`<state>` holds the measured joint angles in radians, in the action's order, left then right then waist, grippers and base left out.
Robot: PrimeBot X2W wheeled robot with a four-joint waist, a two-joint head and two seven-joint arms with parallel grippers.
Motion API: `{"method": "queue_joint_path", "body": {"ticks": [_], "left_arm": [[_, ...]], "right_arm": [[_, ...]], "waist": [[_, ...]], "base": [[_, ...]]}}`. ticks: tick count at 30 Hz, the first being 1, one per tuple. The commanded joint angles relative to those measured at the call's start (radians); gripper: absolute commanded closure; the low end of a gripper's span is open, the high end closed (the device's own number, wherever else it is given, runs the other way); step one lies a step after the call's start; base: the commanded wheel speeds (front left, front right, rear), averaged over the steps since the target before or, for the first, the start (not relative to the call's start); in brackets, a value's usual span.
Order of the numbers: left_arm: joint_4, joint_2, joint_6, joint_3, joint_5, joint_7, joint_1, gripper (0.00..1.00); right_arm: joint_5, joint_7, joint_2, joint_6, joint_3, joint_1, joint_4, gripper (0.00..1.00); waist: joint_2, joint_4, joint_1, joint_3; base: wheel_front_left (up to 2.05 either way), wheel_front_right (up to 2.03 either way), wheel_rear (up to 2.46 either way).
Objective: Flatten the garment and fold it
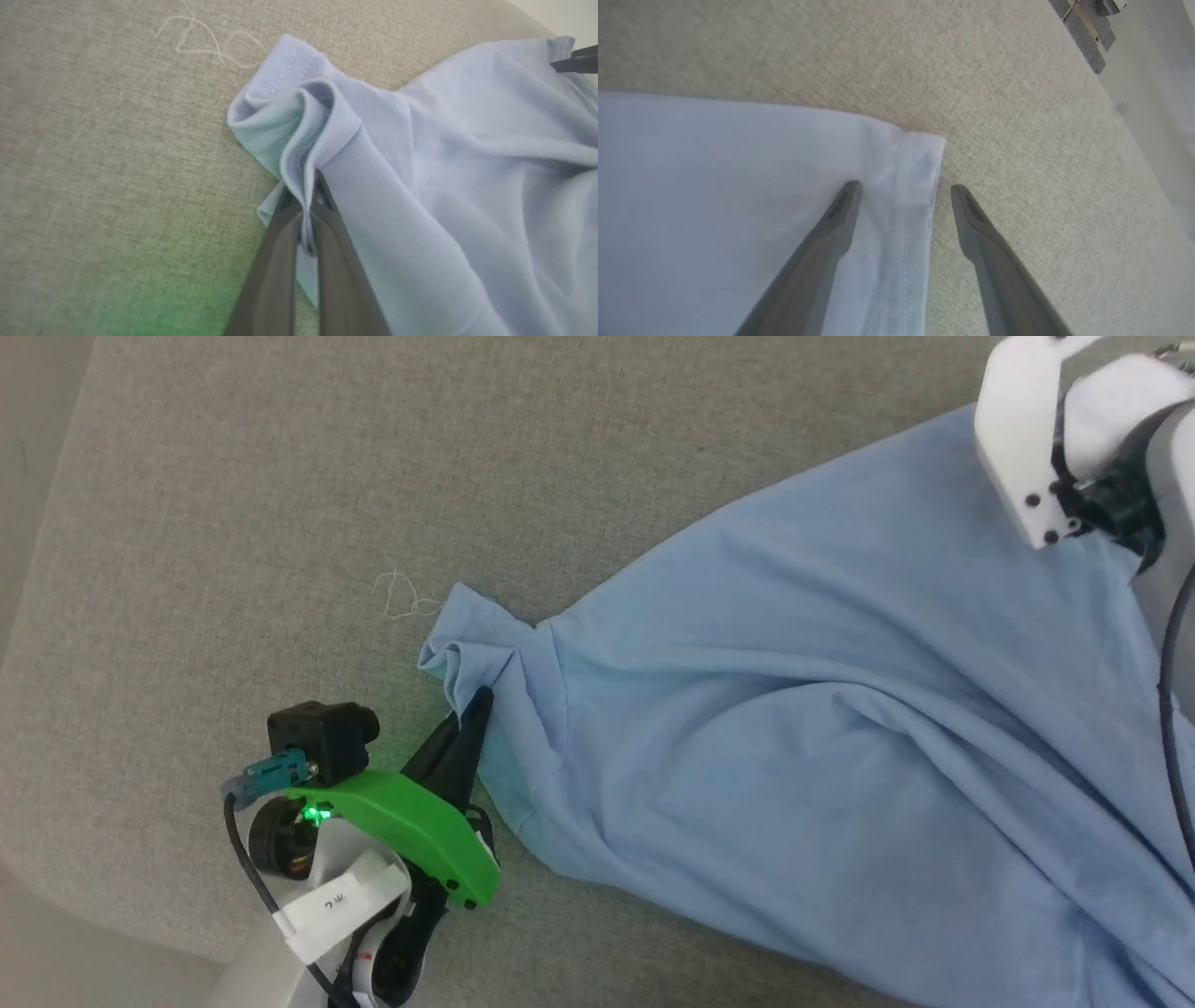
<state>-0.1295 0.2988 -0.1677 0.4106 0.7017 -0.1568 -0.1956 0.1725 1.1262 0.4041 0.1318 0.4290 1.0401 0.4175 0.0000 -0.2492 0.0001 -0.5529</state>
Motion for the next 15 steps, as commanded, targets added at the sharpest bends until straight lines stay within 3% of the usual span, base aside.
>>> {"method": "queue_joint_path", "body": {"ticks": [1, 4, 5, 6, 7, 15], "left_arm": [[0.019, -0.004, -0.001, 0.002, -0.013, 0.000, -0.014, 1.00], [0.026, -0.005, -0.001, 0.001, -0.012, 0.004, -0.018, 1.00], [0.027, -0.005, -0.001, 0.001, -0.012, 0.005, -0.019, 1.00], [0.030, -0.004, -0.001, 0.000, -0.011, 0.006, -0.021, 1.00], [0.032, -0.004, -0.001, -0.001, -0.011, 0.006, -0.023, 1.00], [0.041, 0.014, -0.008, -0.010, -0.010, 0.002, -0.017, 1.00]], "right_arm": [[0.013, 0.008, 0.002, -0.001, 0.020, -0.024, 0.019, 0.00], [0.043, 0.024, 0.011, -0.001, 0.032, -0.030, 0.021, 0.00], [0.050, 0.031, 0.013, -0.001, 0.030, -0.031, 0.024, 0.31], [0.062, 0.035, 0.012, -0.001, 0.022, -0.033, 0.025, 0.73], [0.075, 0.034, 0.010, -0.001, 0.011, -0.035, 0.026, 1.00], [0.107, -0.029, -0.002, -0.001, -0.069, -0.062, 0.009, 1.00]], "waist": [[0.0000, -0.023, -0.0001, -0.036], [0.0000, -0.018, -0.0001, -0.043], [0.0000, -0.016, -0.0001, -0.044], [0.0000, -0.012, -0.0001, -0.041], [0.0000, -0.008, -0.0001, -0.037], [0.0000, 0.040, -0.0001, 0.044]], "base": [[0.00, 0.00, 0.00], [0.00, 0.00, 0.00], [0.00, 0.00, 0.00], [0.00, 0.00, 0.00], [0.00, 0.00, 0.00], [0.00, 0.00, 0.00]]}}
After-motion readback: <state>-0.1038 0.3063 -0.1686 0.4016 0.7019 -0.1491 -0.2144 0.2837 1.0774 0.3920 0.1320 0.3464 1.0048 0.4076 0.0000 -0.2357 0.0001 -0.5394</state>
